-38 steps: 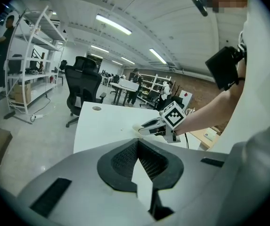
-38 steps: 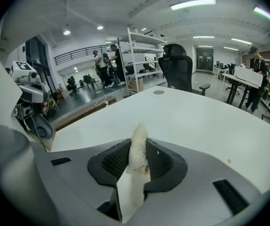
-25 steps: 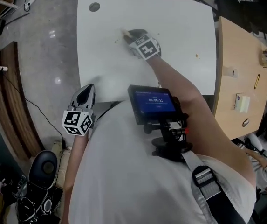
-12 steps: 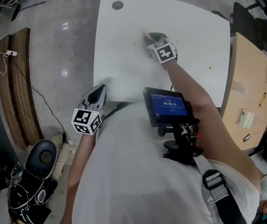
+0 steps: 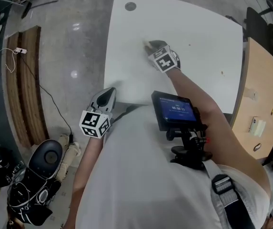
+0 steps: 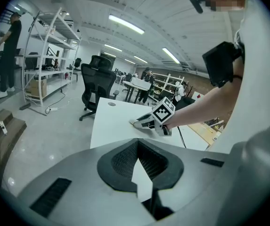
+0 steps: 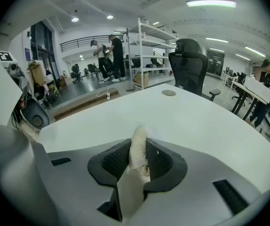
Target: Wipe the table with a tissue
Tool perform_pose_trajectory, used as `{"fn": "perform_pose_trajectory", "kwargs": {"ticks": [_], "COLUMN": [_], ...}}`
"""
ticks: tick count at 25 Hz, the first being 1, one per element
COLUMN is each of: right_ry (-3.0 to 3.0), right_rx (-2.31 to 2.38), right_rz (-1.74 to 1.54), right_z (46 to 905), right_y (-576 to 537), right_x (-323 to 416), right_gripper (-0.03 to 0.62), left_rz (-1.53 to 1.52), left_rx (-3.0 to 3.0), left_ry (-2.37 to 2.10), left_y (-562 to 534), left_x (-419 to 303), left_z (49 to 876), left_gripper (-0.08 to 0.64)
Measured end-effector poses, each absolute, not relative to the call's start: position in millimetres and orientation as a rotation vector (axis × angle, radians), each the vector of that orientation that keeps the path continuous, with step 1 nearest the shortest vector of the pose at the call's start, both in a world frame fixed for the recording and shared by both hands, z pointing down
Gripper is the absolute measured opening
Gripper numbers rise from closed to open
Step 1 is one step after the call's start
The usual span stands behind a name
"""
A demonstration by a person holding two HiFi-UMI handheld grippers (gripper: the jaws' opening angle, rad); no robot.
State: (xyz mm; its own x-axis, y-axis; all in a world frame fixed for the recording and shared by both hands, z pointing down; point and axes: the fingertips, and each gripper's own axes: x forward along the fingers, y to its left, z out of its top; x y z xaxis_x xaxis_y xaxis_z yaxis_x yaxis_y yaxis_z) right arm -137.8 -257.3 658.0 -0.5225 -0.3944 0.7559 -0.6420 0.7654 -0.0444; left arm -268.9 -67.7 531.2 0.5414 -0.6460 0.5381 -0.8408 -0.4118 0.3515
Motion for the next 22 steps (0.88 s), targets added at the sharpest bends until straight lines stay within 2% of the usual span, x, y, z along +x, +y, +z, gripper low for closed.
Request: {"fn": "perform_pose_trajectory", "kwargs": {"ticks": [12, 22], "right_ry": [-2.223, -2.219], "right_rx": [0.486, 0.26], "right_rz": [0.209, 0.393], "right_z": [664, 656], "right_y": [-216, -119], "right_x": [-184, -199], "right_gripper": [0.097, 0.097], "left_rz": [0.414, 0.35], "left_rx": [2.212, 2.298], "left_ry": [-1.216, -1.175], "left_y": [-74, -48], "left_x": [-271, -285], "left_z": [528, 512], "left_gripper": [0.005, 0.005]}}
